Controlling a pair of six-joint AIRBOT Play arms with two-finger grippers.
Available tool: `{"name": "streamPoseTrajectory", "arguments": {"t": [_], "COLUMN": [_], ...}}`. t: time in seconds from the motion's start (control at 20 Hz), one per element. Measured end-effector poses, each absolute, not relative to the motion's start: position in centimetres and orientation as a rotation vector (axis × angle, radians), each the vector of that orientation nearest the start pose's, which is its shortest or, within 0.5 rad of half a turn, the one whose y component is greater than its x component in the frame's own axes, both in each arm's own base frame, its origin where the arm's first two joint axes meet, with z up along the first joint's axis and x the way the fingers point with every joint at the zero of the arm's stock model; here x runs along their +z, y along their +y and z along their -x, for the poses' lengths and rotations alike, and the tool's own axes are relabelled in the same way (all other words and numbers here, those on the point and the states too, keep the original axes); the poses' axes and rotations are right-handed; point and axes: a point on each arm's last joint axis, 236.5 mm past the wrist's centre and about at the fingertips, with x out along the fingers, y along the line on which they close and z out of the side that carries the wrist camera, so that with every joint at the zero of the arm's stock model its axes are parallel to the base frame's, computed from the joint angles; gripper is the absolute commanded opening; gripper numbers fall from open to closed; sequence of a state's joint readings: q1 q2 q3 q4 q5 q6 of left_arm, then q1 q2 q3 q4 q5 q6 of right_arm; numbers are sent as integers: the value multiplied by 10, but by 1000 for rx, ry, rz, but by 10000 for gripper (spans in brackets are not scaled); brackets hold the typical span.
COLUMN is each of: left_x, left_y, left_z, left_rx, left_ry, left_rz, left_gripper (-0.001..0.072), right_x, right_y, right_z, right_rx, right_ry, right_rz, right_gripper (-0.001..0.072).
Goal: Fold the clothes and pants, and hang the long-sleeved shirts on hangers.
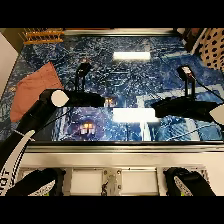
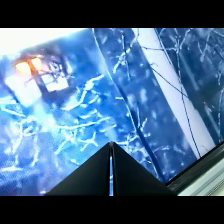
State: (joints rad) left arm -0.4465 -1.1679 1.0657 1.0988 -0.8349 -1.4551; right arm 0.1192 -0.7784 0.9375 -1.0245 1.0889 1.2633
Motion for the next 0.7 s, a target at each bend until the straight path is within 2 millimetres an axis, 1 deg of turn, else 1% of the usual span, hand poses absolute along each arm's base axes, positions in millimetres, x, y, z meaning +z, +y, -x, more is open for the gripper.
{"name": "streamPoseTrajectory", "arguments": {"t": [0.65, 0.7], "left_x": [69, 69], "left_y": [-256, -256], "left_z": [-350, -350], "left_rx": [-638, -637], "left_ry": [974, 974], "left_rz": [143, 144], "left_gripper": [7, 117], "right_x": [135, 135], "right_y": [146, 146], "right_z": [-301, -301], "right_rx": [574, 574], "right_ry": [851, 851], "right_rz": [-126, -126], "right_gripper": [12, 12]}}
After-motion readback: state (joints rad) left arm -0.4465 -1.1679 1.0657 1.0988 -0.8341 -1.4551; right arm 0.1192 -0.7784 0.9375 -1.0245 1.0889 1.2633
